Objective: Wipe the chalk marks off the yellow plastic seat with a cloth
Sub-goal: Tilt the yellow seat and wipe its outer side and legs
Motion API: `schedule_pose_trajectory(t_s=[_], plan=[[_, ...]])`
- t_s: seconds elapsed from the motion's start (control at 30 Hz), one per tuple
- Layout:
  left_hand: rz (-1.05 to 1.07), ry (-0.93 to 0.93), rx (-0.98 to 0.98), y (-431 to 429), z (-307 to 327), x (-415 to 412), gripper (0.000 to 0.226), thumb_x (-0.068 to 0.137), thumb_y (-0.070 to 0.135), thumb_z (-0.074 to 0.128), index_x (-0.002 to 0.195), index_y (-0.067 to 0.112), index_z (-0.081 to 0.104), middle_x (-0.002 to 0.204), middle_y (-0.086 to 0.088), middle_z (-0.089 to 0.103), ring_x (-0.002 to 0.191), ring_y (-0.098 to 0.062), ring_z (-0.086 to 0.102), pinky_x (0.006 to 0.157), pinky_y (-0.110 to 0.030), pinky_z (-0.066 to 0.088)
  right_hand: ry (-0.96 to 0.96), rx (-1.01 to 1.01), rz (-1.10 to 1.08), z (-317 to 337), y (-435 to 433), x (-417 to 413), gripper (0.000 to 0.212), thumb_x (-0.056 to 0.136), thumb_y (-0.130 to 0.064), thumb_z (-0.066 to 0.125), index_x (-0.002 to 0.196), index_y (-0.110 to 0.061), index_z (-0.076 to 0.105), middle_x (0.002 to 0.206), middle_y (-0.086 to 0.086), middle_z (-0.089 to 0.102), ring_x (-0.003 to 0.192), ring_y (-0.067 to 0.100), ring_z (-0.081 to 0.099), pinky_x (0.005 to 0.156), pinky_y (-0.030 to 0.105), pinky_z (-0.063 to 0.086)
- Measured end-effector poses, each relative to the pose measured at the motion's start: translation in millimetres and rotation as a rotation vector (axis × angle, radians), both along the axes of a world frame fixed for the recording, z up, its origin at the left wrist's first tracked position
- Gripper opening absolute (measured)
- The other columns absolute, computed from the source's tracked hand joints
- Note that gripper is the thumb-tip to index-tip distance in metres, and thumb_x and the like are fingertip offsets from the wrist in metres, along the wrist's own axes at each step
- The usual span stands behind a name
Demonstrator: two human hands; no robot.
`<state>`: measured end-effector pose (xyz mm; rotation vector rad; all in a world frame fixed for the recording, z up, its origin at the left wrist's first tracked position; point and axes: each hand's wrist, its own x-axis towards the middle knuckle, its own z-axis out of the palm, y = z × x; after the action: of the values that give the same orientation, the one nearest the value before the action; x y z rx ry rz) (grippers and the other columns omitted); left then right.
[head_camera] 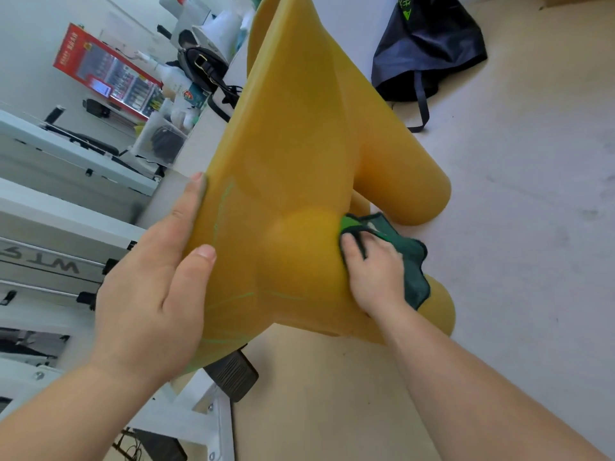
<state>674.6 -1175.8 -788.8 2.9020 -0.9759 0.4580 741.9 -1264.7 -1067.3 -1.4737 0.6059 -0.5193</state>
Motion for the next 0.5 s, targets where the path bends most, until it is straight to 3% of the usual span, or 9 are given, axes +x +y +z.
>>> schedule_pose_trajectory(t_s=[0.1, 0.23, 0.3, 0.4, 0.5], plan=[[0.015, -0.001, -0.013, 0.3, 1.8, 0.3, 0.062, 0.084, 0.052, 0.022, 0.145, 0.063, 0.019, 0.120, 0.035, 0.041, 0.103, 0.002, 0.039, 0.091, -0.043, 0.040, 0.212, 0.146, 0.023, -31.9, -1.0, -7.7, 0.088, 0.087, -0.075, 0.002, 0.130, -0.025, 0.059, 0.147, 0.010, 0.055, 0.141, 0.036, 0.040, 0.116, 0.065, 0.025], [0.011, 0.010, -0.031, 3.2, 1.6, 0.4, 0.060, 0.086, 0.049, 0.022, 0.144, 0.063, 0.020, 0.116, 0.043, 0.038, 0.098, 0.007, 0.037, 0.085, -0.037, 0.035, 0.067, 0.214, -0.027, -7.6, 54.2, -34.1, 0.068, 0.098, -0.056, 0.013, 0.129, -0.012, 0.054, 0.158, 0.014, 0.037, 0.155, 0.035, 0.013, 0.125, 0.061, 0.001], [-0.001, 0.034, -0.048, 5.0, 2.7, 0.5, 0.057, 0.089, 0.048, 0.023, 0.143, 0.065, 0.021, 0.117, 0.048, 0.035, 0.105, 0.008, 0.037, 0.089, -0.035, 0.034, -0.061, 0.072, -0.025, 5.9, 83.2, -47.8, 0.053, 0.100, -0.051, 0.022, 0.112, -0.014, 0.058, 0.160, 0.015, 0.034, 0.153, 0.040, 0.014, 0.125, 0.062, 0.002], [-0.025, 0.065, -0.076, 10.0, 4.5, 4.4, 0.053, 0.091, 0.047, 0.021, 0.140, 0.067, 0.024, 0.131, 0.040, 0.038, 0.115, 0.003, 0.039, 0.096, -0.034, 0.034, -0.141, -0.077, -0.070, 10.8, 87.8, -55.7, 0.040, 0.102, -0.040, 0.040, 0.131, -0.022, 0.062, 0.172, -0.005, 0.014, 0.156, 0.037, 0.012, 0.125, 0.054, 0.013], [-0.082, 0.223, -0.164, 15.5, 9.7, 9.5, 0.049, 0.095, 0.047, 0.019, 0.138, 0.066, 0.032, 0.142, 0.038, 0.037, 0.131, 0.006, 0.037, 0.113, -0.034, 0.029, -0.172, -0.216, -0.155, 12.9, 54.1, -56.6, 0.053, 0.093, -0.055, 0.055, 0.145, -0.053, 0.047, 0.154, -0.005, 0.043, 0.137, 0.032, 0.042, 0.112, 0.055, 0.035]])
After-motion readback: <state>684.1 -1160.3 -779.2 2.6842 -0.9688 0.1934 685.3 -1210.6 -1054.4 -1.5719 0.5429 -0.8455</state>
